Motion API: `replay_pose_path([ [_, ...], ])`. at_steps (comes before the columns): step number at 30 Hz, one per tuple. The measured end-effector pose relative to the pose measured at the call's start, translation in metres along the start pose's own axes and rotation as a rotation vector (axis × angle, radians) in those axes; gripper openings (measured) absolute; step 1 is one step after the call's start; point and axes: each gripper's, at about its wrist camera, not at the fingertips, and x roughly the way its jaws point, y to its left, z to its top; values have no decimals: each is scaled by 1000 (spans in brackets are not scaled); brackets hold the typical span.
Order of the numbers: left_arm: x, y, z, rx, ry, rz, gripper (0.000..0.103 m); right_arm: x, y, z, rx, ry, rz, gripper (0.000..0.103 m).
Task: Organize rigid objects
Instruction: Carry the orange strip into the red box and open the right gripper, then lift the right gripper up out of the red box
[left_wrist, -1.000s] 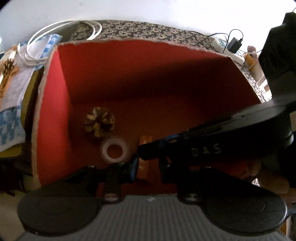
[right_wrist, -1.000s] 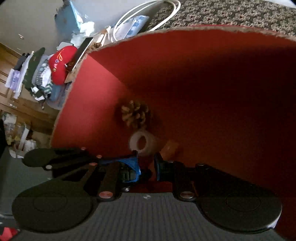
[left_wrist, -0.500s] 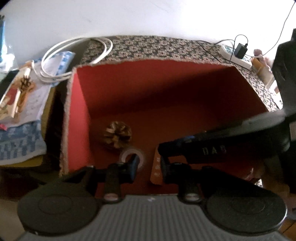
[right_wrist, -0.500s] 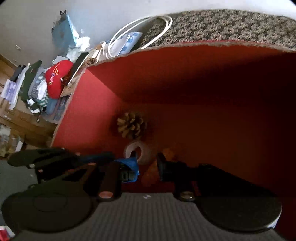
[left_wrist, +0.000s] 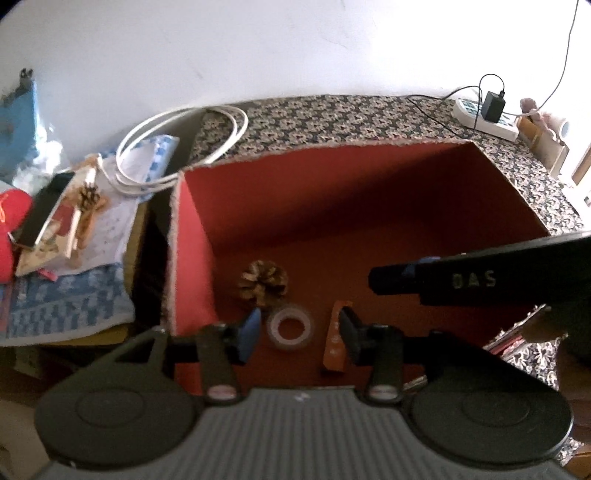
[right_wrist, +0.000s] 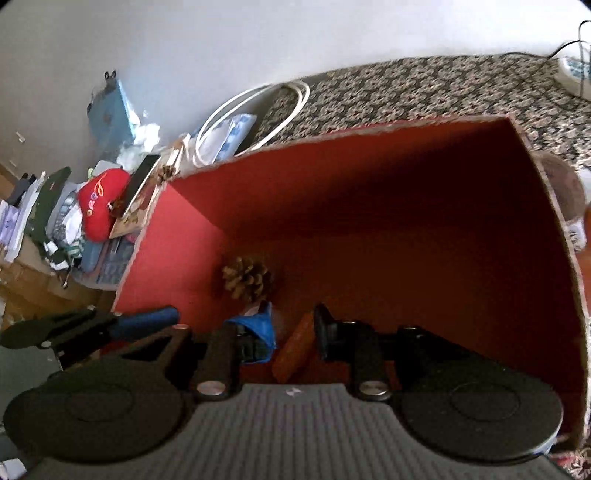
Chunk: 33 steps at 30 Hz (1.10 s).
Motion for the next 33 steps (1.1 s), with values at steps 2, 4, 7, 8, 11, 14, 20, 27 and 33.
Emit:
replay_pose_path([
  [2, -2, 1, -1, -8, -7, 12, 49, -4, 0, -3, 10, -16, -22, 7],
  [4, -2, 1, -2, -11, -6, 22, 50, -6, 1, -5, 13, -30, -33, 7],
  [7, -1, 0, -4, -10, -1, 49, 50, -8, 2, -9, 11, -41, -80, 8],
  [8, -1, 0, -5, -9, -1, 57, 50, -8, 2, -10, 13, -51, -85, 8],
  [11, -2, 1, -7, -13, -4, 74, 53, -9, 0, -14, 33, -66, -90, 9],
  [14, -3, 3, -7, -19, -6, 89, 53, -11, 1, -18, 29, -93, -112, 9],
  [20, -8, 4, -7, -33, -12, 94, 57, -19, 3, -25, 46, -136, -140, 10],
  [27, -16, 0, -6, -18, -33, 119, 59, -31, 8, -33, 54, -179, -174, 11],
  [33, -32, -2, -4, -12, -74, 121, 59, -41, 13, -35, 39, -213, -208, 12],
])
